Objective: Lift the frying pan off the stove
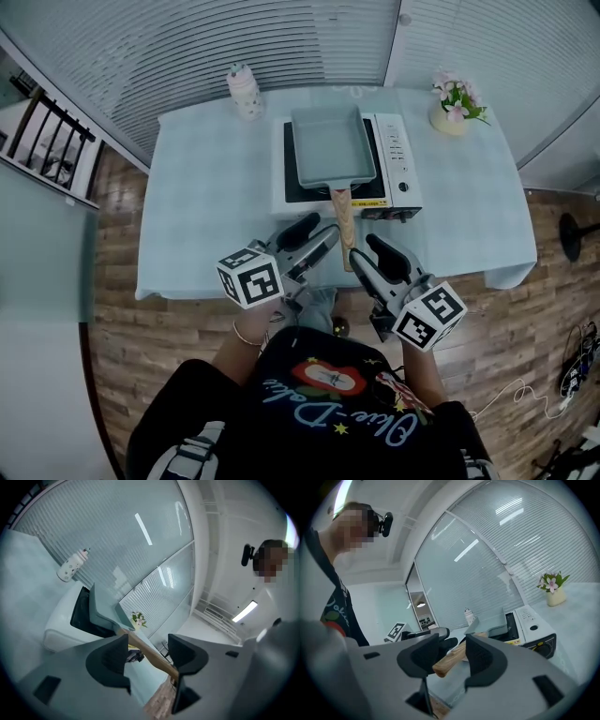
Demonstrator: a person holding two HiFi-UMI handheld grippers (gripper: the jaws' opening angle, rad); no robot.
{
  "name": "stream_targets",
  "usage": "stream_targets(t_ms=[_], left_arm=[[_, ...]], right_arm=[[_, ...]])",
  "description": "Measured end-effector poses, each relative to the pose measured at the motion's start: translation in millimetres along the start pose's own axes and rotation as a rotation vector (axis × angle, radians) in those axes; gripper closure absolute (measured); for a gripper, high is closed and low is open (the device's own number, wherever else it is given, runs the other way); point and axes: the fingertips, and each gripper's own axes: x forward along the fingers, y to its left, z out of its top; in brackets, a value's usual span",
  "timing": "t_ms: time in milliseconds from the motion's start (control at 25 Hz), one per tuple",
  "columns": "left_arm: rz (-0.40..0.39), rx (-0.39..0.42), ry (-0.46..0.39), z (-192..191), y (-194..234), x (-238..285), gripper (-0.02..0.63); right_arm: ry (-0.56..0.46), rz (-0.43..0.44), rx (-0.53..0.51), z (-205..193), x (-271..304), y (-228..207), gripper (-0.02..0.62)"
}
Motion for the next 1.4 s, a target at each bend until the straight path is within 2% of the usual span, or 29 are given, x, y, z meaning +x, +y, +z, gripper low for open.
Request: stream_targets(t_ms=[400,680,1120,1280,1400], left_arm=[[-0.022,-0.194,0.017,-6,28,27,0.35],[-0.053,-0.322,0.05,-21,30,35,0.35],[-0.155,-0.406,0.075,-20,18,62,0.348],[-0.184,-0.451,0.093,-19,19,67,0.351],[-0.193,-0.482,0.109,-20,20,67,0.398]], right_arm=[[0.031,0.044,0.131,-13,17,-18,0.402],[0.028,0.075,0.299,-23,20,-19,0.391],[0.061,0.168,0.401,-28,32,-12,0.387],[0.069,0.228,0.474,-31,35,-12,0.382],[0.079,0.279,0.521,-32,37,-10,0.383]])
